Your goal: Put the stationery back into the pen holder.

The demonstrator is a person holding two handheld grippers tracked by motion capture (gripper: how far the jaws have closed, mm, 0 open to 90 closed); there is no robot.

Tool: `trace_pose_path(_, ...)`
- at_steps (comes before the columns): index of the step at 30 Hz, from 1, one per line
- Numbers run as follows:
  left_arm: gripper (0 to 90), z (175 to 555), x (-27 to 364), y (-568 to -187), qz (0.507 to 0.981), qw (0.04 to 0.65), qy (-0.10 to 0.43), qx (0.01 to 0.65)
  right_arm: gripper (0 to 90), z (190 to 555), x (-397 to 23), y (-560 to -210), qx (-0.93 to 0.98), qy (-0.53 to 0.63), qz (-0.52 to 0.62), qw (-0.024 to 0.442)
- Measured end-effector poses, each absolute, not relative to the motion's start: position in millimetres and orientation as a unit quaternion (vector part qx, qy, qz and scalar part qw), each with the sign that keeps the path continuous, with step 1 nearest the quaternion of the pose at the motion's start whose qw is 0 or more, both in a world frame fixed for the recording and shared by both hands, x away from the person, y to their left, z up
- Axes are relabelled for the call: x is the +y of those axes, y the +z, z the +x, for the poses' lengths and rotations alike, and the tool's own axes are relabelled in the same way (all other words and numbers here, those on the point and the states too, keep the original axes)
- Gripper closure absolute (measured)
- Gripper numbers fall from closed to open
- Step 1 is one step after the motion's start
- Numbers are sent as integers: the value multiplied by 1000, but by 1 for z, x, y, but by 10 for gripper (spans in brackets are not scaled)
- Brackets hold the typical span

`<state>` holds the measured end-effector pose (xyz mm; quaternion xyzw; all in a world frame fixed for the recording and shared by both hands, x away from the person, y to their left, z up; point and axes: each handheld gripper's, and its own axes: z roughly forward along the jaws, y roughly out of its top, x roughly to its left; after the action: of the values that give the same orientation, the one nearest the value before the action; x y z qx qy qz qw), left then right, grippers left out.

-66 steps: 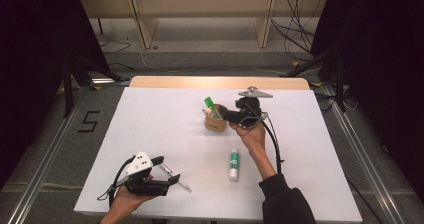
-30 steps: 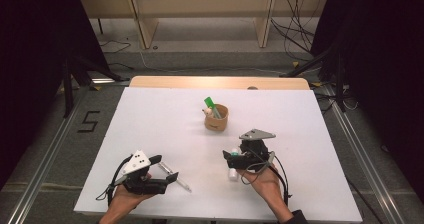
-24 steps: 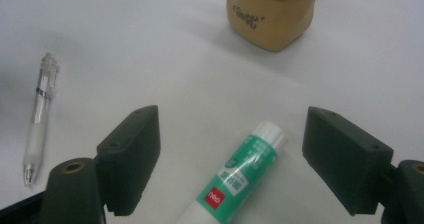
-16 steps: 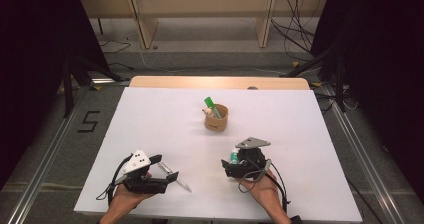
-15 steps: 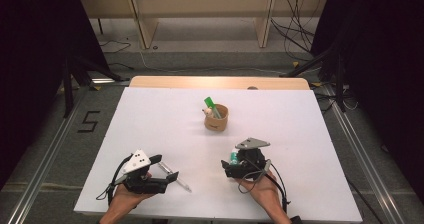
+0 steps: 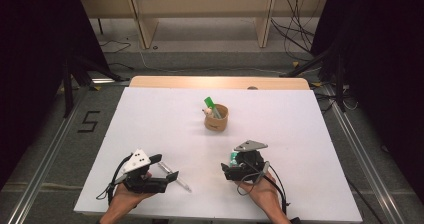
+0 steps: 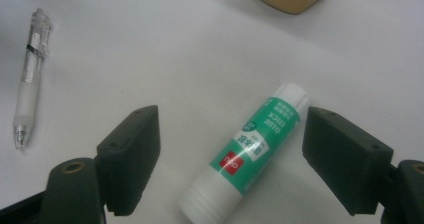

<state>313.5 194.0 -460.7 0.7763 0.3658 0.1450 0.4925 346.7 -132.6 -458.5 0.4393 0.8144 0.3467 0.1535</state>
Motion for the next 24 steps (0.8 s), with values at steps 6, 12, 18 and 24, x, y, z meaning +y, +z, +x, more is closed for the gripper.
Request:
trace_pose_path(6, 139, 314, 194, -461, 778, 491, 144, 365, 242, 349, -134, -460, 814, 344, 445, 147)
trace_pose_path(12, 139, 314, 194, -461, 777, 492, 143, 366, 245, 351, -134, -464, 814, 340, 451, 137)
trace_pose_path(18, 139, 314, 193, -462, 779, 491, 142, 364, 247, 352, -135, -465, 812, 340, 455, 133)
trace_pose_path(24, 139, 314, 193, -461, 778, 492, 142, 365, 252, 351, -134, -466, 813, 337, 457, 129)
